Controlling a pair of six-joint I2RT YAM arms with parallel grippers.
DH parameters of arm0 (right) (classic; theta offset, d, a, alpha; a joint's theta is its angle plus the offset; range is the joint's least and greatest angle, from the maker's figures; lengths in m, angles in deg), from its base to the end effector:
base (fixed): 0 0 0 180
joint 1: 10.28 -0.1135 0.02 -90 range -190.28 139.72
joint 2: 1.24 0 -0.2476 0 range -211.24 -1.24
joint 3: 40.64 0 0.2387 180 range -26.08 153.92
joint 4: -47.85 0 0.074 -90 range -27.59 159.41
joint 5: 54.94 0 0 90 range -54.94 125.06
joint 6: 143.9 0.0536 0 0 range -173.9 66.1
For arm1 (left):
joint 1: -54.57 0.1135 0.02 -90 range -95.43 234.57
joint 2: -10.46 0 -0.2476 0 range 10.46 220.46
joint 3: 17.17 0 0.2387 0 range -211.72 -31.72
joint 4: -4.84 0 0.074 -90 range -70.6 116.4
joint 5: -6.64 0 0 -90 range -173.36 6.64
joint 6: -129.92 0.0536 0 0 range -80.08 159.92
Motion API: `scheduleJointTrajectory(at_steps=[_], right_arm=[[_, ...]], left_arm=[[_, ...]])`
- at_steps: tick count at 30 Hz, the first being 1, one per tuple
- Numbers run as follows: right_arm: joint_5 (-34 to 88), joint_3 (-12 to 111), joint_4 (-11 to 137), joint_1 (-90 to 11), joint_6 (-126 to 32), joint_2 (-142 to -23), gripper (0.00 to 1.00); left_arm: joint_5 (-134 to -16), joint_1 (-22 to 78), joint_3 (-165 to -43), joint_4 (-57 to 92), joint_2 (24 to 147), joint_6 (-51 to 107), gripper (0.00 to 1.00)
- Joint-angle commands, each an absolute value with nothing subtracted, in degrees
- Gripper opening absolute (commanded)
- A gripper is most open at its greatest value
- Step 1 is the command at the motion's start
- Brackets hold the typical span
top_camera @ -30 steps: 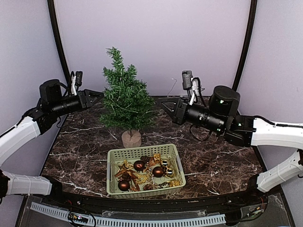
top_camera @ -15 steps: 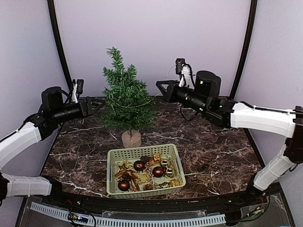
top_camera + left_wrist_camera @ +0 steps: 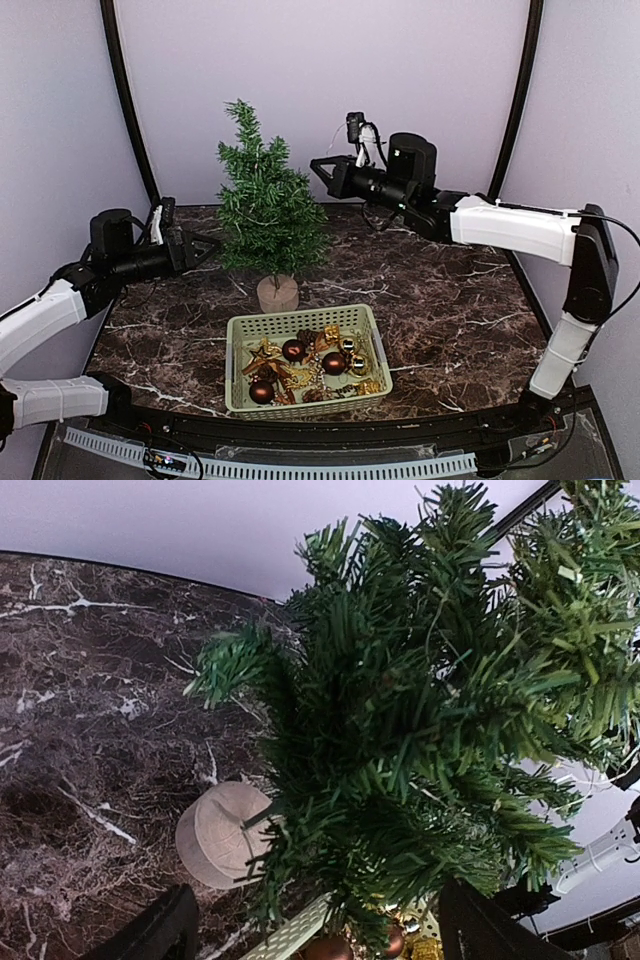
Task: Decorate the small christmas tree
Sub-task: Wrap the side of the string light in the gap of the branches.
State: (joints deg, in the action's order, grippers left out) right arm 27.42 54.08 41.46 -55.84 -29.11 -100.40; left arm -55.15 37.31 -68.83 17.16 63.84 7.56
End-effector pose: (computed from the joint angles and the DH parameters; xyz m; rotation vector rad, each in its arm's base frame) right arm 0.2921 0.3080 0.3438 -0.4057 1.5875 1.0635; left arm 0.2107 -0.0920 0.2757 0.1186 1.9129 -1.0451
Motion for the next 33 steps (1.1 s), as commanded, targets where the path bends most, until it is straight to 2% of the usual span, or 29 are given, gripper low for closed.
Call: scheduleJointTrajectory(at_steps=[1, 8, 10, 12, 13, 14, 16, 20, 22, 33], right_arm=[[23.4, 59.3, 39.1, -54.3, -28.4, -102.9, 0.0], [24.5, 61.7, 41.2, -54.0, -28.4, -105.1, 0.0], [24.8, 62.0, 41.0, -53.4, -27.6, -106.8, 0.0], [24.5, 62.0, 40.4, -52.7, -26.3, -108.4, 0.0], [24.2, 61.9, 40.2, -52.5, -25.6, -109.0, 0.0], [24.1, 61.7, 39.9, -52.3, -25.3, -109.5, 0.0], [24.1, 61.4, 39.7, -52.3, -25.2, -110.3, 0.0], [22.6, 60.2, 40.1, -52.2, -24.5, -110.9, 0.0], [21.8, 58.4, 39.7, -52.3, -24.0, -110.1, 0.0], [18.5, 48.1, 38.6, -55.4, -20.9, -104.7, 0.0]], left_arm=[[-51.7, 37.1, -66.0, 12.7, 64.1, 3.2, 0.86], [-49.8, 37.1, -65.9, 9.7, 67.2, 2.5, 0.87], [-48.7, 37.1, -65.4, 7.0, 68.4, 1.3, 0.82], [-48.0, 37.1, -64.8, 4.3, 69.6, -0.1, 0.67], [-48.4, 37.1, -64.4, 3.0, 70.2, -1.1, 0.54], [-48.8, 37.1, -64.2, 2.4, 70.5, -1.5, 0.48], [-49.5, 37.1, -63.5, 0.2, 71.3, -2.6, 0.27], [-52.4, 37.3, -64.1, -1.8, 72.3, -3.1, 0.06], [-53.2, 38.2, -64.6, -1.8, 73.0, -2.3, 0.0], [-43.7, 46.3, -72.0, -9.8, 85.2, 1.5, 0.0]])
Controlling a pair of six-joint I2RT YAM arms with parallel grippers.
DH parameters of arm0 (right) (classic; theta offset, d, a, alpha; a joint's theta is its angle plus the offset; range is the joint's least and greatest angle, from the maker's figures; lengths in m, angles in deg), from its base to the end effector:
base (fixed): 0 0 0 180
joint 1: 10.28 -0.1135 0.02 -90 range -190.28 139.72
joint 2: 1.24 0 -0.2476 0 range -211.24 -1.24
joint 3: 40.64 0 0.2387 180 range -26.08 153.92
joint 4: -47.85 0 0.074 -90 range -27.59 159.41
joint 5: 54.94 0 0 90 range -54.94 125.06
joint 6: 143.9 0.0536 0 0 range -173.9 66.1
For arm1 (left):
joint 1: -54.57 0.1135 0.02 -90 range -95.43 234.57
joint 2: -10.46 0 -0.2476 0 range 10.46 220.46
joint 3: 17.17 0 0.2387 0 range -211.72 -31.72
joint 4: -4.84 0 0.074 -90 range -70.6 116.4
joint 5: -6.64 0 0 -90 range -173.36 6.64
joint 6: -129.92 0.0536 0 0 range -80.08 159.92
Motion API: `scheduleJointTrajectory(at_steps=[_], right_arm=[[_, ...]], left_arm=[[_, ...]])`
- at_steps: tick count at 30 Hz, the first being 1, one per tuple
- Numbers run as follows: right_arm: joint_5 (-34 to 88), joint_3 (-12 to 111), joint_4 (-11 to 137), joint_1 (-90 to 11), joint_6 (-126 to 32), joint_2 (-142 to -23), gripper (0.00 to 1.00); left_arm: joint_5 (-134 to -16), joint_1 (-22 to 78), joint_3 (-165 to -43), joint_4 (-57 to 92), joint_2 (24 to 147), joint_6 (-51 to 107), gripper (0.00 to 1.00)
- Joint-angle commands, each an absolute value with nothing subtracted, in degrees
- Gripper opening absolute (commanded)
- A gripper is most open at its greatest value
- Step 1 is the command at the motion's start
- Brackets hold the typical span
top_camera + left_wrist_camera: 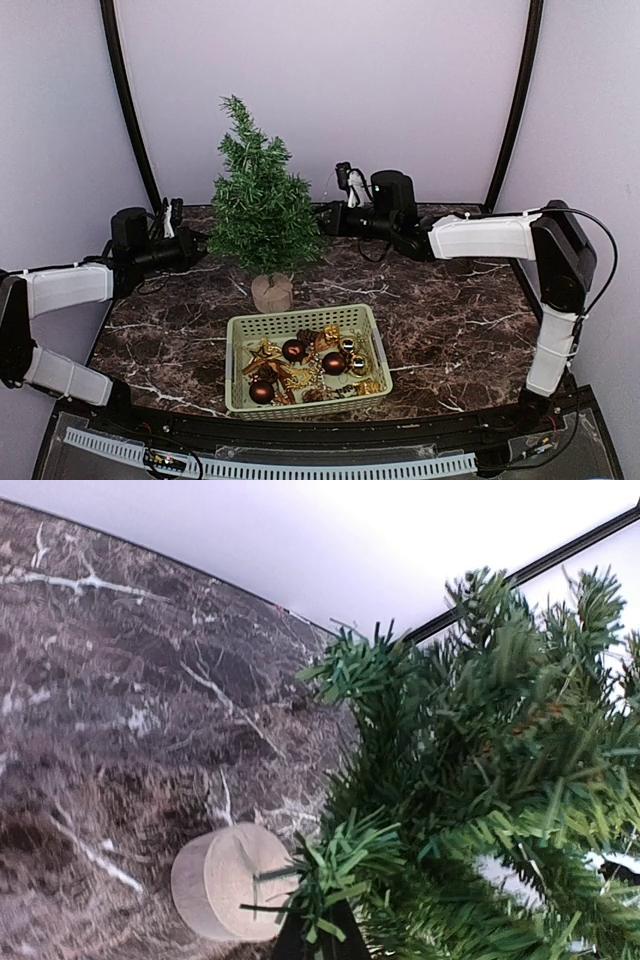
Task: Decorate the small christmas tree
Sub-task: Wrap the side of the string light in the gap of the branches.
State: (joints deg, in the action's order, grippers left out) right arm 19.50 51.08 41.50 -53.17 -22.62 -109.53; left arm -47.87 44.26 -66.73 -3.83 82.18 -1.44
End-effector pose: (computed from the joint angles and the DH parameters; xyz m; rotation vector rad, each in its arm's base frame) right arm 0.3200 0.3169 0.2582 -0.4047 1.8531 1.1552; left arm 0.2677 -0.0803 0.2311 -0.0459 1.9271 -1.1806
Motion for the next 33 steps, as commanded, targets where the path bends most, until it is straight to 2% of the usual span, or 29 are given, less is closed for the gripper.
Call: scheduleJointTrajectory(at_steps=[1, 5, 11, 13, 15, 16, 19, 21, 25, 33], right_arm=[[18.9, 47.1, 38.3, -56.0, -20.5, -104.0, 0.0], [20.6, 44.0, 37.1, -58.2, -19.1, -101.6, 0.0], [23.6, 43.0, 34.3, -60.4, -17.1, -102.6, 0.0], [25.4, 43.2, 34.2, -60.4, -16.6, -103.0, 0.0], [28.2, 43.3, 34.2, -60.3, -16.8, -103.2, 0.0], [28.7, 43.3, 34.3, -60.2, -16.9, -103.1, 0.0], [29.8, 43.4, 34.0, -59.7, -16.9, -102.7, 0.0], [30.3, 43.9, 34.8, -59.1, -16.9, -102.5, 0.0], [30.6, 45.0, 36.3, -57.7, -17.3, -102.8, 0.0], [28.0, 51.6, 43.3, -56.1, -18.5, -105.7, 0.0]], left_arm=[[-43.3, 46.6, -72.9, -10.2, 87.0, 2.5, 0.0], [-41.4, 48.0, -78.7, -10.5, 93.0, 5.9, 0.0], [-36.9, 49.1, -86.1, -13.0, 101.6, 7.2, 0.06], [-37.6, 49.9, -86.8, -13.0, 102.1, 7.6, 0.13], [-39.6, 51.1, -86.6, -11.9, 100.6, 8.6, 0.29], [-41.5, 51.3, -86.2, -9.8, 98.9, 9.1, 0.33], [-50.7, 51.8, -84.3, -3.0, 93.6, 14.1, 0.6], [-57.1, 51.8, -82.4, 2.3, 89.1, 16.1, 0.69], [-62.2, 51.8, -76.8, 7.4, 77.5, 16.9, 0.75], [-57.1, 48.0, -73.9, 23.3, 63.9, 18.9, 0.79]])
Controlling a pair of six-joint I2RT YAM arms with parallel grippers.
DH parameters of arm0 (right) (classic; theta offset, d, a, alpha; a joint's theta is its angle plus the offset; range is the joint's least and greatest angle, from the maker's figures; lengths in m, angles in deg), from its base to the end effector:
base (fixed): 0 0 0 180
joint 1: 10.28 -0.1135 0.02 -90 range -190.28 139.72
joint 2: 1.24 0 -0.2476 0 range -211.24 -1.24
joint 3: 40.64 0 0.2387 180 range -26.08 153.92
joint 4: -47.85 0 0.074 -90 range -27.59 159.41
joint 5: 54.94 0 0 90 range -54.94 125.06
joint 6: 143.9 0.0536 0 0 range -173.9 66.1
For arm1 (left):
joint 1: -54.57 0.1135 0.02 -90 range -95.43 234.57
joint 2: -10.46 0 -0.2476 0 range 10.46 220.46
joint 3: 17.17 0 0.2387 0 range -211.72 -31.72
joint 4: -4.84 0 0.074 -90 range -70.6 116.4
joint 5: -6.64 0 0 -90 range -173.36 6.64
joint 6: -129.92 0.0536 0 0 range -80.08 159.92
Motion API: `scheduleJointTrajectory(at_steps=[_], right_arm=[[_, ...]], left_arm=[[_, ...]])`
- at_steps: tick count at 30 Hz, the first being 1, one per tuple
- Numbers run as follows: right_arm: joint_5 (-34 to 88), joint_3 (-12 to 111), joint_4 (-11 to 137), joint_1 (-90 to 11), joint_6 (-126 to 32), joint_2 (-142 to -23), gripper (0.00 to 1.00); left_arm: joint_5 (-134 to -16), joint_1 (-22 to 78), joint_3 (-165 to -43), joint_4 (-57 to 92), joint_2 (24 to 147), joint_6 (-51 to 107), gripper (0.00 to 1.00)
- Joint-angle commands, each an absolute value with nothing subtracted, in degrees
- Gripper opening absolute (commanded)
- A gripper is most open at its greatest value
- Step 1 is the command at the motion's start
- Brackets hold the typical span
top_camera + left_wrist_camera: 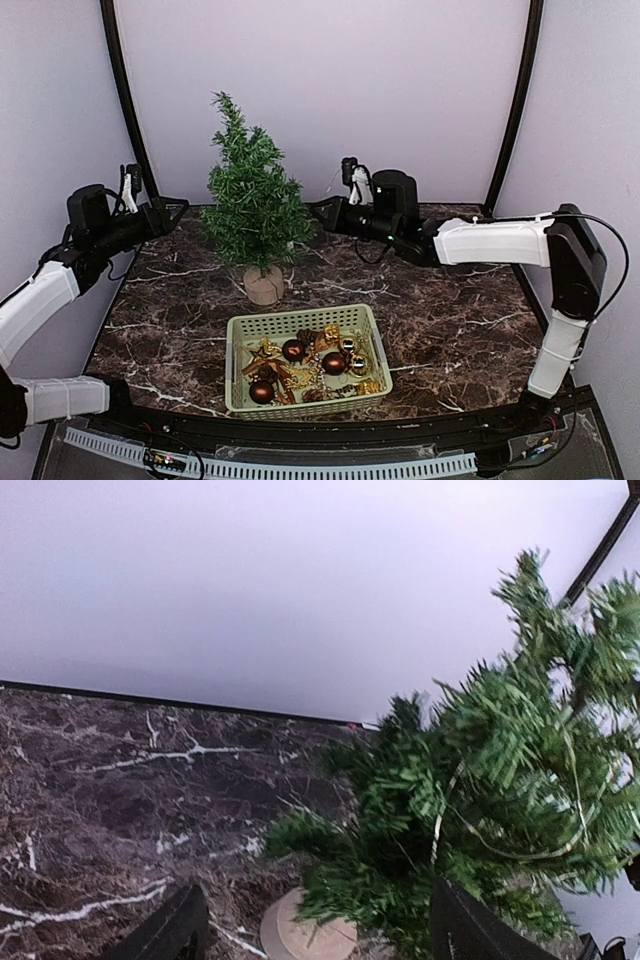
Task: Decorate the small christmas tree
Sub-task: Wrap the side of the string light in the gap of the branches.
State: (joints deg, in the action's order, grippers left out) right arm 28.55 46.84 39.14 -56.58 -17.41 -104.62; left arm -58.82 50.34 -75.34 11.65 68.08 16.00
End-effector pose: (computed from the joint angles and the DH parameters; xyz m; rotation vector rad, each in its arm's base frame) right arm 0.2948 0.3173 0.2731 -0.2489 1.8228 1.1497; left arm 0.2458 -0.0405 0.3115 0.0356 1.7224 -0.7253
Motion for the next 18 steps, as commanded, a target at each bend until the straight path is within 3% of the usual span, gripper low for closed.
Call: scheduleJointTrajectory(at_steps=[1, 3, 5, 13, 18], right_arm=[[27.9, 52.3, 45.0, -56.0, -18.8, -105.4, 0.0], [28.0, 52.3, 47.0, -56.1, -19.4, -104.2, 0.02], [29.2, 50.7, 46.7, -56.1, -19.8, -102.4, 0.12], [32.9, 40.7, 46.8, -54.9, -21.2, -93.5, 0.65], [29.5, 35.7, 48.1, -53.3, -21.6, -87.8, 0.81]], left_arm=[[-56.9, 47.2, -73.8, 24.3, 63.2, 19.5, 0.79], [-56.5, 46.0, -73.2, 25.2, 61.2, 19.6, 0.79], [-55.4, 45.0, -72.4, 23.3, 59.8, 18.9, 0.79], [-57.7, 39.7, -72.1, 18.4, 60.9, 11.9, 0.79], [-58.7, 37.3, -73.0, 20.4, 60.0, 9.9, 0.79]])
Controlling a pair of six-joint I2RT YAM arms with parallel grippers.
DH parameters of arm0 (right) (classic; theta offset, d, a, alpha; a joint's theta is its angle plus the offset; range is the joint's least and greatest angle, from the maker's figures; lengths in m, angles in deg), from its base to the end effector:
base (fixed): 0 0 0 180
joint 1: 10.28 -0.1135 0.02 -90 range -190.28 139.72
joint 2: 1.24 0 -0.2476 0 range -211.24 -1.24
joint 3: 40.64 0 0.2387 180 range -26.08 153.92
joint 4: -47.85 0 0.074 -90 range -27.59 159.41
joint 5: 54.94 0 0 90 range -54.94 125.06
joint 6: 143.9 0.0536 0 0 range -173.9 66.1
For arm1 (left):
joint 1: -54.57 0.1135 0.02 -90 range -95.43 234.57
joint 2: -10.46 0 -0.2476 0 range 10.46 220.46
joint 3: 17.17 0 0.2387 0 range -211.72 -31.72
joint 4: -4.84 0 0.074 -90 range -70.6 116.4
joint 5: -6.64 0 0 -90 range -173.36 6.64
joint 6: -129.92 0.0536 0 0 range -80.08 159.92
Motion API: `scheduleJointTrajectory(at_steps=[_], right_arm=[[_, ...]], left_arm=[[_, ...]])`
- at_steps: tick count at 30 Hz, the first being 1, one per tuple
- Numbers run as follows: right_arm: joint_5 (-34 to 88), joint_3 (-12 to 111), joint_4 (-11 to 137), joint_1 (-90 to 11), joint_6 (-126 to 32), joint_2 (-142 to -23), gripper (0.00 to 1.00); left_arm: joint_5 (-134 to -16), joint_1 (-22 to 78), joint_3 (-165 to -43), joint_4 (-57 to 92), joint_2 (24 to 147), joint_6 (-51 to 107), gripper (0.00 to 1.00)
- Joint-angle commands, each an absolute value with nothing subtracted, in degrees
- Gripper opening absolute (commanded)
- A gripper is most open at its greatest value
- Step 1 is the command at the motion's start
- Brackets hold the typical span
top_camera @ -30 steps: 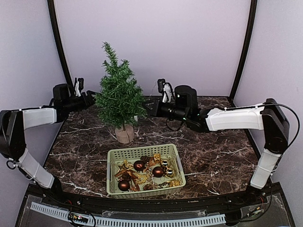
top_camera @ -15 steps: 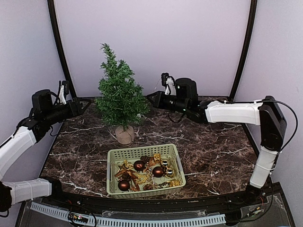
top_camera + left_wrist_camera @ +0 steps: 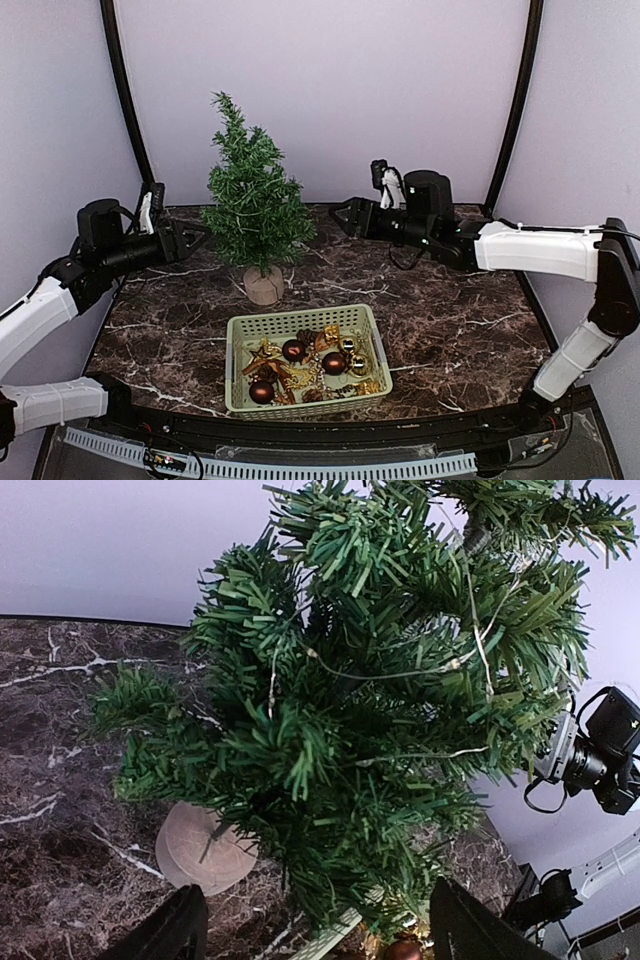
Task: Decorate the small christmas tree
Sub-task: Wrap the side of the string light in the gap of the branches.
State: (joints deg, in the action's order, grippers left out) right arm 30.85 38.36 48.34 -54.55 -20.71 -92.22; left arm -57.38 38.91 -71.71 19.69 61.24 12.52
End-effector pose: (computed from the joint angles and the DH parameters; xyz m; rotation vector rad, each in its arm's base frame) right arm 0.2709 0.2696 0.2840 -0.2404 1.8949 1.0140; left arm 0.2070 -0.0824 0.2975 0.1567 1.8355 -0.9350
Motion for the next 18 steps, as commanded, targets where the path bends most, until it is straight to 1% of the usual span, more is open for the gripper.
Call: scheduleJointTrajectory(at_steps=[1, 3, 6, 9, 11, 12, 14, 18], right_arm=[[29.3, 34.9, 48.6, -53.1, -22.3, -86.6, 0.83], [28.2, 33.1, 48.7, -52.3, -22.8, -84.2, 0.87], [25.1, 32.9, 49.4, -51.9, -25.4, -81.8, 0.89], [24.1, 33.7, 50.8, -53.1, -30.0, -80.3, 0.88], [23.4, 34.5, 51.3, -53.4, -30.6, -80.0, 0.84], [22.7, 35.0, 51.5, -53.5, -30.3, -80.0, 0.83], [21.4, 36.1, 51.2, -54.5, -30.1, -80.2, 0.83], [21.8, 36.9, 49.2, -60.1, -29.9, -80.1, 0.86]], left_arm=[[-59.1, 36.4, -72.7, 20.4, 59.5, 9.7, 0.79], [-59.6, 35.2, -72.2, 21.0, 59.3, 9.3, 0.79], [-60.3, 32.7, -70.9, 21.2, 60.1, 8.4, 0.79], [-60.1, 30.4, -69.2, 17.1, 62.1, 7.3, 0.79], [-59.2, 29.4, -68.6, 15.1, 63.9, 6.0, 0.79], [-58.9, 28.6, -68.3, 14.5, 64.5, 5.7, 0.79], [-59.0, 27.4, -67.8, 12.7, 65.5, 4.9, 0.79], [-60.3, 26.5, -66.4, 9.4, 65.8, 3.1, 0.79]])
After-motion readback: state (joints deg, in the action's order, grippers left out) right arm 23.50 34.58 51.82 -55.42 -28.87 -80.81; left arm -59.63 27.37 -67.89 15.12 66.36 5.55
